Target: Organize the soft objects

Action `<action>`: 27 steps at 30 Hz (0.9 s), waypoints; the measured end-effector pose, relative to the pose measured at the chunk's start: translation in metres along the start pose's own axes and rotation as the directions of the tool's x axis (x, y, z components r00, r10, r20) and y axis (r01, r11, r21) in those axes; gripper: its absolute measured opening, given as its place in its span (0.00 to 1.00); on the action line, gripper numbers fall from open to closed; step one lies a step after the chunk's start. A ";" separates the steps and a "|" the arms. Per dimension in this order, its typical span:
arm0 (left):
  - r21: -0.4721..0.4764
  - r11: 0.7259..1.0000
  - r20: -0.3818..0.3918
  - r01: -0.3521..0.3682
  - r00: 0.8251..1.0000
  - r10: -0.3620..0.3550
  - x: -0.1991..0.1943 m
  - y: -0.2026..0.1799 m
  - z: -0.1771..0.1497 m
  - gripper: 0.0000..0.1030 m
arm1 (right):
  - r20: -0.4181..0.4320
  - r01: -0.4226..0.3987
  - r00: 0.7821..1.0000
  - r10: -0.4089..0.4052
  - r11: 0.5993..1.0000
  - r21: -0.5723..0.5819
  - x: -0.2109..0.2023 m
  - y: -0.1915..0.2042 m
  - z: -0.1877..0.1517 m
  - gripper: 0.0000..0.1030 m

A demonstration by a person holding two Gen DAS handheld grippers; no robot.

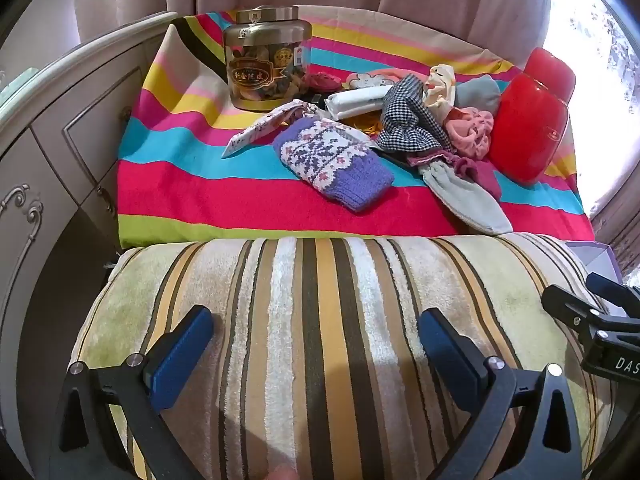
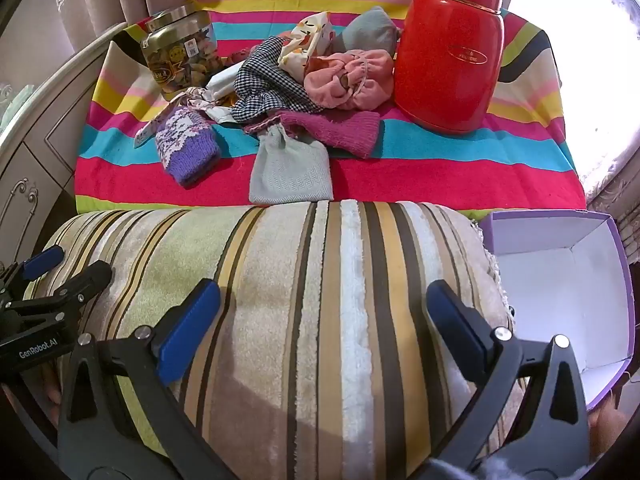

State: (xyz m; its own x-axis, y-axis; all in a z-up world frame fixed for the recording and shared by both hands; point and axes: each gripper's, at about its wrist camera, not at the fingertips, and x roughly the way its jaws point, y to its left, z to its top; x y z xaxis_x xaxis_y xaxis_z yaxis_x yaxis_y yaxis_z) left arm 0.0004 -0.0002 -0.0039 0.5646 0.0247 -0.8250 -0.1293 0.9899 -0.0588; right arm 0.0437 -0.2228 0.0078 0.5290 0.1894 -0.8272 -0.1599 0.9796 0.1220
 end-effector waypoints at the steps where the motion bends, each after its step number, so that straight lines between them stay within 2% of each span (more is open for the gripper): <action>1: 0.002 1.000 0.000 0.000 1.000 0.000 0.000 0.000 0.000 1.00 | 0.000 0.001 1.000 -0.001 1.000 0.000 -0.001 -0.001 0.000 1.00; 17: 0.016 1.000 -0.007 -0.024 1.000 0.024 0.000 -0.004 0.001 1.00 | 0.020 0.005 1.000 -0.005 1.000 0.007 0.000 0.000 -0.002 1.00; 27: 0.014 1.000 -0.011 -0.012 1.000 0.013 0.000 0.001 0.001 1.00 | 0.030 0.005 1.000 -0.006 1.000 0.006 0.001 0.000 -0.003 1.00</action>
State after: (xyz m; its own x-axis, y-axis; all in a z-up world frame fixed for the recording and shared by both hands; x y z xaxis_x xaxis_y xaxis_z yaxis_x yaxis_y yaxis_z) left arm 0.0009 0.0008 -0.0037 0.5543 0.0357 -0.8316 -0.1253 0.9913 -0.0409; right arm 0.0423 -0.2227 0.0053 0.5546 0.1858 -0.8111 -0.1522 0.9810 0.1206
